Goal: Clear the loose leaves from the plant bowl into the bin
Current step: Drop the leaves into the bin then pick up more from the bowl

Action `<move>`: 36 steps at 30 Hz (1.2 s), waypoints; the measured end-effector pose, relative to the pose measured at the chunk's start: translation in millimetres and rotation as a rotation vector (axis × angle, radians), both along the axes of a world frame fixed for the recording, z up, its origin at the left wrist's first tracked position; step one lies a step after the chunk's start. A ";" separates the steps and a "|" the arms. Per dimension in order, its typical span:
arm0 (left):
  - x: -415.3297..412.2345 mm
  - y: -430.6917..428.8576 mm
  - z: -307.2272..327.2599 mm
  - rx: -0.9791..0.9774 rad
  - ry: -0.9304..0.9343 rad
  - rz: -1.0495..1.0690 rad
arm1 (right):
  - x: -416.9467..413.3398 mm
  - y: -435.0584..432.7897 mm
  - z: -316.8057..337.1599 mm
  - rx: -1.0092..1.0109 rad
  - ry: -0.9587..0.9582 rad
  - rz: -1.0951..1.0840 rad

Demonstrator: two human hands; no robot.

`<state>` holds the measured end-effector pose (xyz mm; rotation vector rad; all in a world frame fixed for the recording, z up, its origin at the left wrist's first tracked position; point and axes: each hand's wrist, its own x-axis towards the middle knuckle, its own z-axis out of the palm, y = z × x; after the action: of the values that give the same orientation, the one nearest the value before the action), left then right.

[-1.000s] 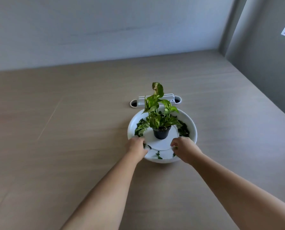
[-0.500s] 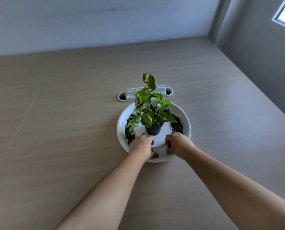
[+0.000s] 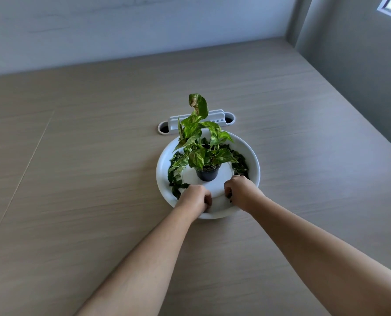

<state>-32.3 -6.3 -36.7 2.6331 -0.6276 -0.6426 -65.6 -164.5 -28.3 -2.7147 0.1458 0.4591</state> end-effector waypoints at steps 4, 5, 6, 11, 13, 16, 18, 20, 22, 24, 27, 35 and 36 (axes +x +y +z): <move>0.4 3.7 2.0 -0.117 0.045 0.120 | 2.7 -0.1 1.2 -0.003 0.038 -0.048; 1.5 5.7 4.2 -0.172 0.062 0.176 | 3.2 0.0 3.0 -0.004 0.046 -0.056; 2.7 8.8 7.4 -0.233 0.088 0.240 | 3.5 0.1 5.5 0.005 0.046 -0.069; 11.5 34.1 19.1 -0.462 0.207 0.514 | 9.0 -8.4 20.7 0.208 -0.050 -0.276; 8.6 40.4 20.0 -0.485 0.216 0.544 | 7.1 -12.5 26.7 0.264 -0.088 -0.318; -1.2 35.8 20.2 -0.486 0.233 0.562 | -3.0 -18.3 37.1 0.301 -0.120 -0.359; -11.6 22.5 24.3 -0.492 0.244 0.543 | -13.6 -27.5 45.0 0.342 -0.152 -0.421; -22.8 2.7 30.1 -0.515 0.258 0.506 | -25.7 -42.5 52.2 0.397 -0.181 -0.477; -37.9 -25.9 37.8 -0.542 0.258 0.447 | -44.8 -65.9 58.1 0.420 -0.212 -0.524; -57.8 -64.3 46.1 -0.554 0.254 0.375 | -74.3 -96.3 66.3 0.412 -0.244 -0.565; -100.5 -135.4 59.4 -0.557 0.270 0.254 | -138.0 -155.8 78.9 0.384 -0.259 -0.647; -286.9 -379.1 87.9 -0.454 0.326 -0.291 | -407.6 -340.7 95.4 0.265 -0.349 -1.123; -317.0 -407.3 87.0 -0.443 0.314 -0.380 | -444.9 -355.8 93.6 0.255 -0.354 -1.183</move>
<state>-349.4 -413.6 50.3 1.9696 -1.0431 -0.8843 -510.6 -520.3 65.2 -1.9415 1.3491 -0.3268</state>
